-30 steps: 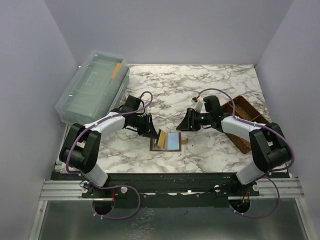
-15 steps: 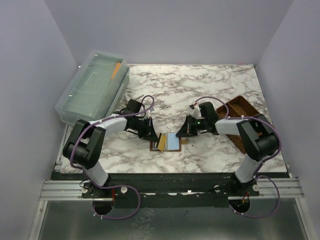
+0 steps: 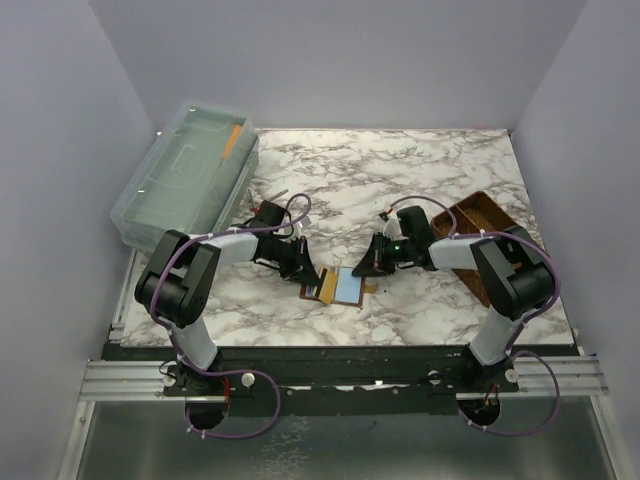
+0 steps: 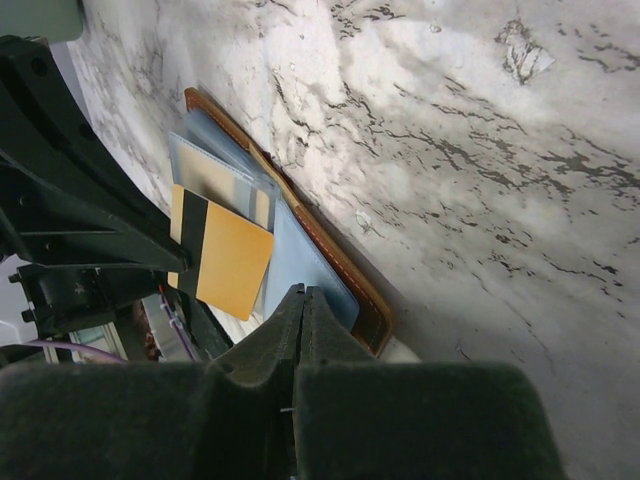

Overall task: Put the credit cards into the card holder
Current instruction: Insert the credit card into the card holder.

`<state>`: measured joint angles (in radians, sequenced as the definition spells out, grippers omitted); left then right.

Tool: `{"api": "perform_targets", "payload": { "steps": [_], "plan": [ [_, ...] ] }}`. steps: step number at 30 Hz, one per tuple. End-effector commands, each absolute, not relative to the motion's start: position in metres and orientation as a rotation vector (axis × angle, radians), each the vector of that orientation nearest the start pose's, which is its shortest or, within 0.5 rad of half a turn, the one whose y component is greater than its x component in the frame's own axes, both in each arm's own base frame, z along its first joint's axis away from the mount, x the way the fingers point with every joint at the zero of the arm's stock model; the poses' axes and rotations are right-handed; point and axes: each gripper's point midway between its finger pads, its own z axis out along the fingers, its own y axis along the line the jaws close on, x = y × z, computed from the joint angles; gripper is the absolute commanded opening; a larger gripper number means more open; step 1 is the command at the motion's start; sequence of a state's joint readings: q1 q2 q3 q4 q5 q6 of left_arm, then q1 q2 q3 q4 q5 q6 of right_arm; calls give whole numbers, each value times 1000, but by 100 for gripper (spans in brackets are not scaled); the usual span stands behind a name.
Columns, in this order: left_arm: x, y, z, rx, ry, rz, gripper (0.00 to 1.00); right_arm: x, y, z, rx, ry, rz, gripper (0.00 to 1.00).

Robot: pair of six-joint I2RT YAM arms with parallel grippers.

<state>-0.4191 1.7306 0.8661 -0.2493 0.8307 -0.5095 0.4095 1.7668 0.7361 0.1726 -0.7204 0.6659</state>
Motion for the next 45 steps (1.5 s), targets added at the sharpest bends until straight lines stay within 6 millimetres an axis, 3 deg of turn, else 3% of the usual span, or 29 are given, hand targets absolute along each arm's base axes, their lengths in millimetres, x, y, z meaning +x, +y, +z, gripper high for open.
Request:
{"api": "perform_targets", "payload": {
  "steps": [1, 12, 32, 45],
  "plan": [
    [225, -261, 51, 173, 2779, -1438, 0, 262, 260, 17, -21, 2619, 1297, 0],
    [230, -261, 81, 215, 2673, -1421, 0, 258, 257, 7, -20, 2649, 1284, 0],
    [220, -268, 58, 232, 2758, -1484, 0, 256, 258, 6, -35, 2648, 1295, 0],
    [231, -270, 39, 180, 2830, -1408, 0, 253, 258, 7, -45, 2644, 1306, 0]
  ]
}}
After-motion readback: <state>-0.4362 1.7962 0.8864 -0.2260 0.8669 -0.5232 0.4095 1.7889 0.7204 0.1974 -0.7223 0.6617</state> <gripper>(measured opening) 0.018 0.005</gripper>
